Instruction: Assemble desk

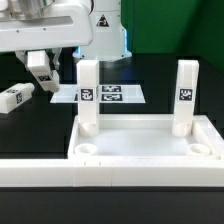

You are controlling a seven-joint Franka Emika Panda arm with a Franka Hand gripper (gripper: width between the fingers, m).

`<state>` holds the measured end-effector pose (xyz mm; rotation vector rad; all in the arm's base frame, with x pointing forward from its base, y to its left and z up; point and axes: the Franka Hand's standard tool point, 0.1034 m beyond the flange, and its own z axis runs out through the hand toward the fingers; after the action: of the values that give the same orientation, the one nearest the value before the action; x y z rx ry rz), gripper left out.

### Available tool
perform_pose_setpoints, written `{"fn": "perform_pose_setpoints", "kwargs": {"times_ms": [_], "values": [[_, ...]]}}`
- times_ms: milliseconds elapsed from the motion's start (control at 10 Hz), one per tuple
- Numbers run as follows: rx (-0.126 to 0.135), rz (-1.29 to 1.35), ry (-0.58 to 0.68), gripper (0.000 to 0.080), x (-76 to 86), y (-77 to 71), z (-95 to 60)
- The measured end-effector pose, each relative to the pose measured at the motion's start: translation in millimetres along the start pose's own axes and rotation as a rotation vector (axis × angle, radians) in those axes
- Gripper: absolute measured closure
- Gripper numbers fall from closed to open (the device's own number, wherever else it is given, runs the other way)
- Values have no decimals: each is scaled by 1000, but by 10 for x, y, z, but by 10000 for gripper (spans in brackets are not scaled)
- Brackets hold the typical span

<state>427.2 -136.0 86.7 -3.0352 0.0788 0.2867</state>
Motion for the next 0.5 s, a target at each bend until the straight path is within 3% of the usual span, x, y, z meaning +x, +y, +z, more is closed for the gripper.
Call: {"fn": "perform_pose_setpoints", "kwargs": {"times_ms": [200, 500], "values": [[-4, -11, 5, 507, 52, -33, -36], [2, -36, 5, 507, 278, -121, -241]]}}
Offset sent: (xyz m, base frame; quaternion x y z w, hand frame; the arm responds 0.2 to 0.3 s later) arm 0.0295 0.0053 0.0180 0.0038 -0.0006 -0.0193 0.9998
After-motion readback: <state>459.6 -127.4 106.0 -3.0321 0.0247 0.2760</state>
